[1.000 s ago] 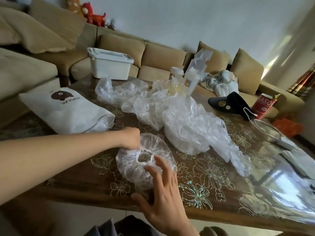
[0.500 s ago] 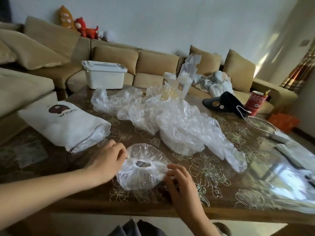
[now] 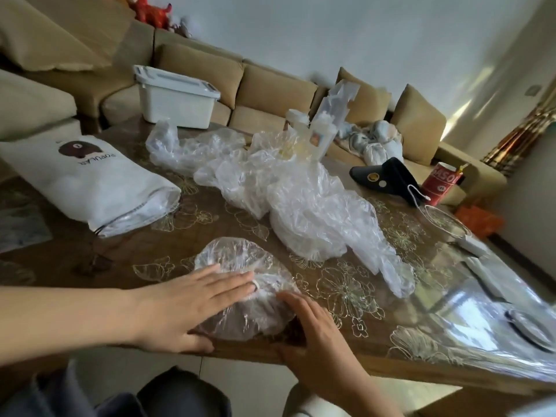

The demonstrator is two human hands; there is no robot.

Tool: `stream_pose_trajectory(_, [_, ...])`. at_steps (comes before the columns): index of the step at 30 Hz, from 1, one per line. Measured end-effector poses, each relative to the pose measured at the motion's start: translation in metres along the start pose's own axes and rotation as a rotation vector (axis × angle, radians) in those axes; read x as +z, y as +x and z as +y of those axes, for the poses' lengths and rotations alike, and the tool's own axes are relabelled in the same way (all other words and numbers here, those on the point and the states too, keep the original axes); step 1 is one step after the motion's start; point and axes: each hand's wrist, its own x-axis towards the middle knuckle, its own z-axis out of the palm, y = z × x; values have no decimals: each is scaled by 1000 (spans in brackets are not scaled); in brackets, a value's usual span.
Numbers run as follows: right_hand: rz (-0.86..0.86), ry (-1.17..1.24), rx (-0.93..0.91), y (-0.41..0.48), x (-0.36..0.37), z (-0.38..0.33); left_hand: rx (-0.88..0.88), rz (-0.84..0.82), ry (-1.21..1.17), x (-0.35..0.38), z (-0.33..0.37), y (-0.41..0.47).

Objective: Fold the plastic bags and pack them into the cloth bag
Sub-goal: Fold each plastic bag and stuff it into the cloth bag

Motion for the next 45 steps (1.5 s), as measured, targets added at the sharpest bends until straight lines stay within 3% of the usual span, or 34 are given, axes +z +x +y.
stream_pose_trajectory(7, [147,24,52,2,13,-6,21,68,1,-7,-11,7])
stream_pose_trajectory(9, [253,-73,-17,5,21,-5,45,96,21,-8,-11,8])
stream_pose_trajectory(12, [373,-32,-81,7,25,-6,46,113,44,-6,-8,4])
stream_pose_trajectory(16, [288,163,-51,8,16,-4,40,35,141,-4,-14,-10])
stream_pose_trajectory(23, [81,317,85,12,-3,-3,-144,114,-145,-11,-20,-23])
stream_pose_trajectory(27, [219,281,88,17,7,-8,-200,254,-279,-21,-24,-16])
stream_pose_trajectory(31, [267,297,319,37,-3,-15,-347,419,-617,-28,-37,6])
stream_pose_trajectory(33, [300,245,391,46,-4,-18,-429,425,-776,-33,-42,19])
stream_pose_trajectory(39, [353,-43,567,59,7,-19,-680,435,-630,-25,-44,40])
stream_pose_trajectory(45, [493,-114,545,56,22,-15,-848,414,-536,-24,-29,56])
